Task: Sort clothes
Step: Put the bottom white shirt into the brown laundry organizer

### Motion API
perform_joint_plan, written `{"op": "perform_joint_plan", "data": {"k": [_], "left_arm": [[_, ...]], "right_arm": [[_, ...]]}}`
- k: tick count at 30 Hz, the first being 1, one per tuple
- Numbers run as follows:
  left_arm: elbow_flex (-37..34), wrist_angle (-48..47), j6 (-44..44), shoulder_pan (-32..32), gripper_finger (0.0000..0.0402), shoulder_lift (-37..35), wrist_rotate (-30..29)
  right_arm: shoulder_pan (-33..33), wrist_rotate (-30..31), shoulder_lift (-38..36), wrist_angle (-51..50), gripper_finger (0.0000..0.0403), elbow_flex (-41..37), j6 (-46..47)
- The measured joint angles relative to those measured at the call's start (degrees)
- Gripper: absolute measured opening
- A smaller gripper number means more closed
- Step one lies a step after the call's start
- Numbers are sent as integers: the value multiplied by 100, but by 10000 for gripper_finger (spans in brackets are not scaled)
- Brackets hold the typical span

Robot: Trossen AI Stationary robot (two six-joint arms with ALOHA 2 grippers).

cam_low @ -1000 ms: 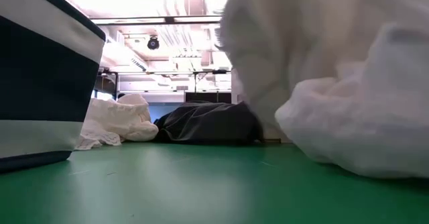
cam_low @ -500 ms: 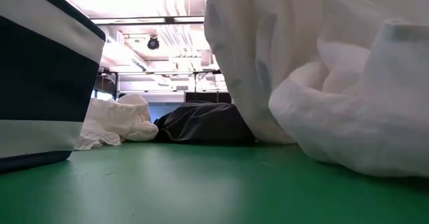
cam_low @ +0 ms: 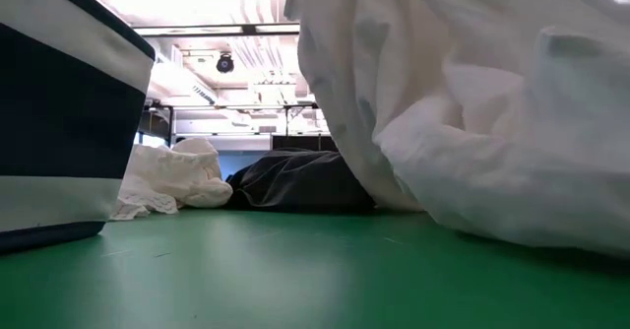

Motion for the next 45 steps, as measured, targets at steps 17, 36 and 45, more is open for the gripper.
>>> {"op": "perform_joint_plan", "data": {"k": [17, 36, 45], "left_arm": [[4, -1036, -988, -46, 71, -5, 729], [4, -3195, -1785, -38, 315, -106, 746], [-83, -3854, -2380, -141, 316, -90, 1008]], "right_arm": [[-820, -531, 797, 129, 73, 355, -337], [-691, -966, 66, 1010, 8, 401, -1609], [-704, -2737, -100, -406, 9, 108, -1297]]}}
